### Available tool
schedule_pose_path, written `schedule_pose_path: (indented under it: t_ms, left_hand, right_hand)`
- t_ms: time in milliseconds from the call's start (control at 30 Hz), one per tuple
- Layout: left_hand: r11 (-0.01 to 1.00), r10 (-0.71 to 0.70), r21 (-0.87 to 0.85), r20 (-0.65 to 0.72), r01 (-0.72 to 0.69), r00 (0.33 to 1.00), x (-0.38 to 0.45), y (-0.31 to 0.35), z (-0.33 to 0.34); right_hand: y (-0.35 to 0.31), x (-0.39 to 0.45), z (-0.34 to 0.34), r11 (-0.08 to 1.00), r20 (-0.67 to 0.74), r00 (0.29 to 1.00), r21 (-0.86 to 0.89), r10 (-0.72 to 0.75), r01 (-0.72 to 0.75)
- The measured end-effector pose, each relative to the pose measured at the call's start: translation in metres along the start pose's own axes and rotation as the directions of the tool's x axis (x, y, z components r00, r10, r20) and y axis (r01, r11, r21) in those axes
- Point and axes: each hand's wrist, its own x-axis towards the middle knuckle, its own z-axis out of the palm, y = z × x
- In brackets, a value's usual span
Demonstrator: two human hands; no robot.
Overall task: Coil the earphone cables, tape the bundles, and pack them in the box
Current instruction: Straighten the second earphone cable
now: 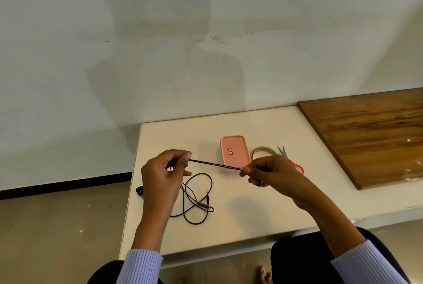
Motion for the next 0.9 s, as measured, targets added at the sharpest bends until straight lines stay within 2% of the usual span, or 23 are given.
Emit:
schedule_pose_path:
  t_ms: [133, 233, 333, 433, 667, 800, 900]
  left_hand:
    - [0.999, -0.049, 0.001, 0.014, 0.049, 0.999, 0.002, -0.006, 0.001]
    - [0.995, -0.103, 0.022, 0.067, 0.102, 0.992, 0.002, -0.012, 0.003]
    - [0.988, -0.152, 0.042, 0.174, 0.147, 0.973, 0.001, -0.015, 0.005]
    - [0.984, -0.170, 0.096, 0.223, 0.152, 0.960, 0.000, -0.017, 0.004]
    - [0.957, -0.220, 0.233, 0.183, 0.175, 0.958, 0.000, -0.030, 0.002]
    - [0.943, -0.249, 0.277, 0.215, 0.185, 0.944, -0.002, -0.033, 0.003]
    - [0.937, -0.247, 0.306, 0.239, 0.169, 0.939, -0.004, -0.035, 0.005]
  right_hand:
    - [0.004, 0.004, 0.004, 0.998, -0.006, 0.999, 0.039, 0.051, -0.051]
    - [0.009, 0.008, 0.011, 0.995, -0.078, 0.995, -0.070, 0.059, -0.065]
    - [0.018, 0.015, 0.011, 0.980, -0.215, 0.974, -0.163, 0.075, -0.111]
    - [0.029, 0.021, 0.005, 0.942, -0.298, 0.953, -0.299, 0.061, -0.154]
    - [0.034, 0.030, 0.023, 0.824, -0.279, 0.960, -0.546, -0.007, -0.153]
    - [0.033, 0.029, 0.044, 0.683, -0.208, 0.978, -0.713, 0.008, -0.157]
    - [0.034, 0.027, 0.064, 0.661, -0.195, 0.977, -0.745, -0.092, -0.087]
